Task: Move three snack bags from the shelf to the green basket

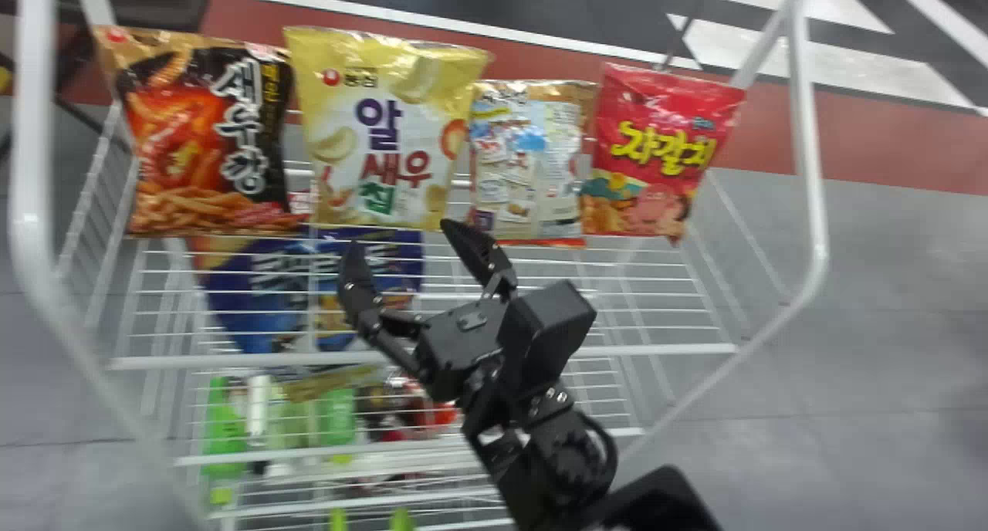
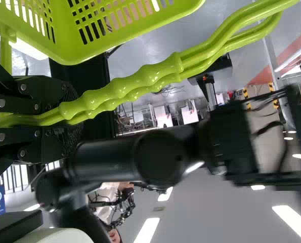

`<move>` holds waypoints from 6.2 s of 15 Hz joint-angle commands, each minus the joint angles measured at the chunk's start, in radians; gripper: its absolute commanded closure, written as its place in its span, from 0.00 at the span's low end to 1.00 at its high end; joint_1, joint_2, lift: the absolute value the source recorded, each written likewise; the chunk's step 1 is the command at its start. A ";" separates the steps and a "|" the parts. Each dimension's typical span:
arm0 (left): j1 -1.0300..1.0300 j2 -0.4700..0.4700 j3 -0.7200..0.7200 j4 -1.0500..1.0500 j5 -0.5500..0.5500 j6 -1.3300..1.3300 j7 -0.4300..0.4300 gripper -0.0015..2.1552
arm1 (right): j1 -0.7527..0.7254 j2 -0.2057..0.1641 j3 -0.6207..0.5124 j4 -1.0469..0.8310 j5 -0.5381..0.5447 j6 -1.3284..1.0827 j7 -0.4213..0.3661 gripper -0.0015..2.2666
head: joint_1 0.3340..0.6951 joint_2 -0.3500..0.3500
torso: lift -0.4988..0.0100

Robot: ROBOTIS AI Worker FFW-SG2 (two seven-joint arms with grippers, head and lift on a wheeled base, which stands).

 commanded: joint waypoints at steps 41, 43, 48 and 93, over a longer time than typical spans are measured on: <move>-0.011 0.024 0.005 0.056 0.039 -0.129 0.002 0.70 | 0.351 -0.247 -0.283 -0.706 -0.100 0.625 0.301 0.97 | 1.00 0.16 | 0.89; -0.006 0.009 0.008 0.064 0.015 -0.169 0.010 0.70 | 0.413 -0.259 -0.395 -0.749 -0.156 0.717 0.314 0.97 | 1.00 0.07 | 0.89; -0.031 -0.006 0.020 0.087 0.012 -0.202 0.011 0.70 | 0.514 -0.244 -0.536 -0.814 -0.159 0.978 0.430 0.97 | 1.00 0.00 | 0.89; -0.040 0.001 -0.051 0.093 -0.020 -0.230 0.016 0.70 | -0.252 0.019 -0.343 0.151 0.025 0.199 0.101 0.07 | 1.00 0.00 | 0.89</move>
